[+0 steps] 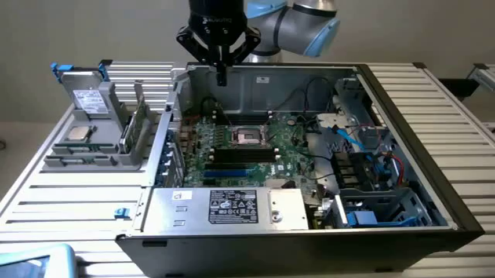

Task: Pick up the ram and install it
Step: 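Reach for the ram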

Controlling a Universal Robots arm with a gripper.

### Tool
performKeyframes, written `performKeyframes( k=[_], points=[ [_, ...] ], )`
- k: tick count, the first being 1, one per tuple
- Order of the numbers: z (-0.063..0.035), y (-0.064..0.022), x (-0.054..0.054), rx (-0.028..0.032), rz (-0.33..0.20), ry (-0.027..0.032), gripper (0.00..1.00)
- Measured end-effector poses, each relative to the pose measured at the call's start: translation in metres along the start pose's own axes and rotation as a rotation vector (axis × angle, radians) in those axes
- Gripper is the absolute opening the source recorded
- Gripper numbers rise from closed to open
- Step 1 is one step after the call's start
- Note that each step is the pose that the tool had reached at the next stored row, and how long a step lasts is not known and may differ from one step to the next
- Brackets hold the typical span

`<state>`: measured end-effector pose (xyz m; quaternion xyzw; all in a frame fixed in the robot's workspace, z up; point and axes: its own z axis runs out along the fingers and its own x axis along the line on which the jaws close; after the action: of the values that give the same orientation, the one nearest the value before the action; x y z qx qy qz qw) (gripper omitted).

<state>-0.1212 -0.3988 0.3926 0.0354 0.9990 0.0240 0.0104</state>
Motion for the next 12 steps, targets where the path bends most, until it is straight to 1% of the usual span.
performKeyframes(
  k=[12],
  points=[
    [0.0000, 0.0000, 0.0000, 0.0000, 0.000, 0.0000, 0.11]
  ],
)
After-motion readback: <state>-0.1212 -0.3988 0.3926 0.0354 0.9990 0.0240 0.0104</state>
